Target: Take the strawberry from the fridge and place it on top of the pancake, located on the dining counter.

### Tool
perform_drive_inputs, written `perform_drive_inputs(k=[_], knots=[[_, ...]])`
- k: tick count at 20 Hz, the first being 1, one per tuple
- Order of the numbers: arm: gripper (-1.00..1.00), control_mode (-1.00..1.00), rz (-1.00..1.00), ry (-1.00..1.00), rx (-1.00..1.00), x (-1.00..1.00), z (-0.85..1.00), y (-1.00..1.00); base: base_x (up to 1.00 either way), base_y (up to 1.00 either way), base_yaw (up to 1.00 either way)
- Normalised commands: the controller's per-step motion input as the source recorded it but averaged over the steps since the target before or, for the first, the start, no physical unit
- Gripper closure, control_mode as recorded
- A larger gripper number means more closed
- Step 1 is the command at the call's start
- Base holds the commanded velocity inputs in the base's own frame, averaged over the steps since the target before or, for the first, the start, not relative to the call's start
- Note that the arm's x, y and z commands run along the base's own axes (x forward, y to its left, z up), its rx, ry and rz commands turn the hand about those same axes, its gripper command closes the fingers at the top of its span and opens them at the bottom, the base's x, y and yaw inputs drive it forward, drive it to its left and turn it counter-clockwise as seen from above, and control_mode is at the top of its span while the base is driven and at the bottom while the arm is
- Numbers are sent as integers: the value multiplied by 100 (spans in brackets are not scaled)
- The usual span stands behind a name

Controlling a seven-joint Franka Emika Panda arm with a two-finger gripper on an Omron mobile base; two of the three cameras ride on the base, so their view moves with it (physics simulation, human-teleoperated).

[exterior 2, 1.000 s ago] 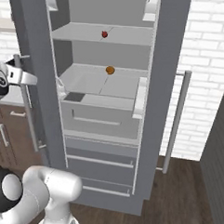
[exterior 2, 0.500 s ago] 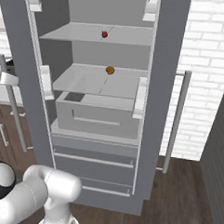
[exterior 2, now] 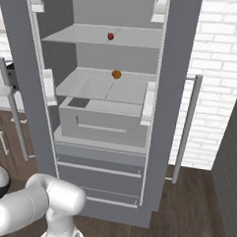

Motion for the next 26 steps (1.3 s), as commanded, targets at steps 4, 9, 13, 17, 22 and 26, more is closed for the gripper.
perform_drive_inputs(k=[4, 9, 13, 17, 22, 26], knots=[[-100, -100, -2, 3, 5, -26, 0, 1, 0, 0, 0], [-100, -100, 3, 4, 4, -62, 7, -7, 0, 0, 0], [-100, -100, 13, 8, 19, -34, 12, -52, 0, 0, 0], [-100, -100, 17, 2, 41, -1, 25, -70, 0, 0, 0], [-100, -100, 20, 0, 44, -20, 25, -71, 0, 0, 0], [-100, -100, 19, 5, 36, -24, 25, -61, 0, 0, 0]])
